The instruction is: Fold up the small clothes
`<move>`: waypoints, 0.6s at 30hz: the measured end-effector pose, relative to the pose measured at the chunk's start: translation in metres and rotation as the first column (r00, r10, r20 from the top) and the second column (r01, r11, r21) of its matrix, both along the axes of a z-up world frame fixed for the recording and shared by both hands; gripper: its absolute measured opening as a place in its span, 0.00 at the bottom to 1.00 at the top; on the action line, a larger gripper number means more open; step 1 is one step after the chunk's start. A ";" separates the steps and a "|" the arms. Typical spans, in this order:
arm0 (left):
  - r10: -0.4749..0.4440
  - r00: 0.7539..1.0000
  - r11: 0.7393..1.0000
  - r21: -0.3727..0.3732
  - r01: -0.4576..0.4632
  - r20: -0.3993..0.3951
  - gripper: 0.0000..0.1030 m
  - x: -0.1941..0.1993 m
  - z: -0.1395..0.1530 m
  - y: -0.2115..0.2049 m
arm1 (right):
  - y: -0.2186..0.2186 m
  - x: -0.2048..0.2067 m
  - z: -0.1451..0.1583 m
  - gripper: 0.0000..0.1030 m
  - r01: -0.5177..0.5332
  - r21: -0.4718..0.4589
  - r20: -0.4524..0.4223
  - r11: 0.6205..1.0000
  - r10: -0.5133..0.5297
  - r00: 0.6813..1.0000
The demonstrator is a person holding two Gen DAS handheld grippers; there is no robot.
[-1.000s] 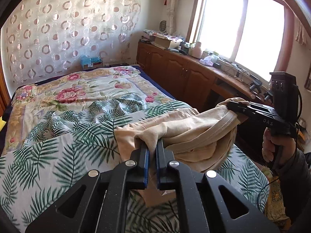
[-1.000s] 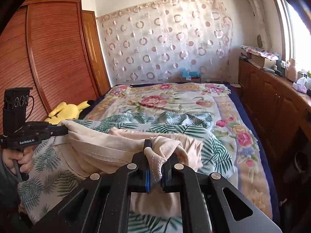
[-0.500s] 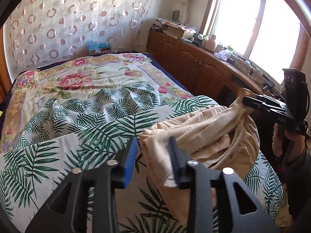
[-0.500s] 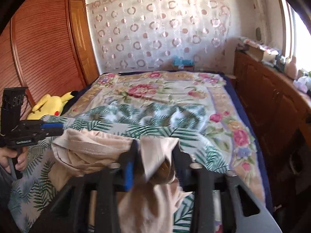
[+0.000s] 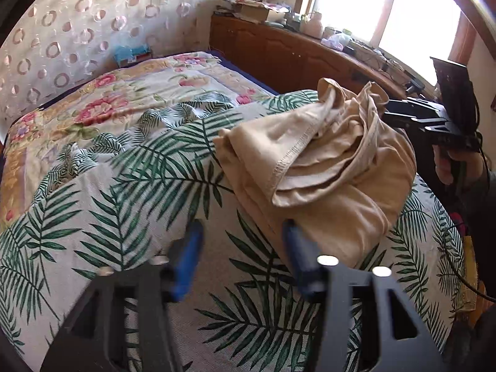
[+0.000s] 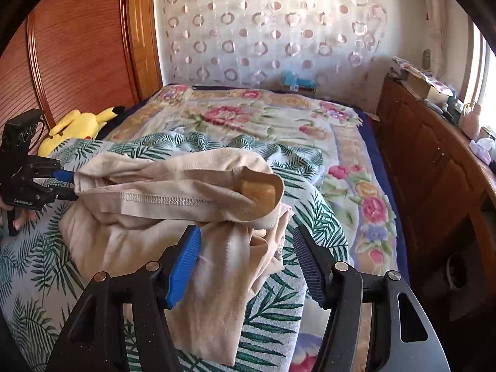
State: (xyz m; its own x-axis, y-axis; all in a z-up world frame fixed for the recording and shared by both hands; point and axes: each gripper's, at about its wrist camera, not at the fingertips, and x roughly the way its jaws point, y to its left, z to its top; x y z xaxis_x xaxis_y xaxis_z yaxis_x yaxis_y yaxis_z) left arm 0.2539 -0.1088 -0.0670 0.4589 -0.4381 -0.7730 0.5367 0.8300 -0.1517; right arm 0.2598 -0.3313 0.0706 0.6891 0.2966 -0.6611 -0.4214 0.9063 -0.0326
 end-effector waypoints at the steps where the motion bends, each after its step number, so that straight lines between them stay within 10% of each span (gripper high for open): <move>1: 0.000 1.000 1.000 -0.001 0.000 0.002 0.72 0.000 -0.001 -0.002 | 0.003 0.003 0.001 0.62 -0.009 -0.003 -0.005 1.000 0.009 1.000; 5: 0.002 1.000 1.000 0.008 -0.002 0.008 0.72 0.006 0.000 -0.008 | 0.008 0.028 0.008 0.61 -0.033 -0.005 0.002 0.999 0.033 0.999; 9: 0.011 1.000 0.999 0.032 -0.012 0.013 0.72 0.021 -0.002 -0.016 | 0.010 0.046 0.017 0.12 -0.055 0.012 0.024 0.998 0.055 0.998; 18: 0.130 0.987 0.991 -0.039 -0.127 0.091 0.72 0.062 0.019 -0.011 | -0.009 0.075 0.022 0.07 0.125 0.067 0.032 0.990 -0.128 0.991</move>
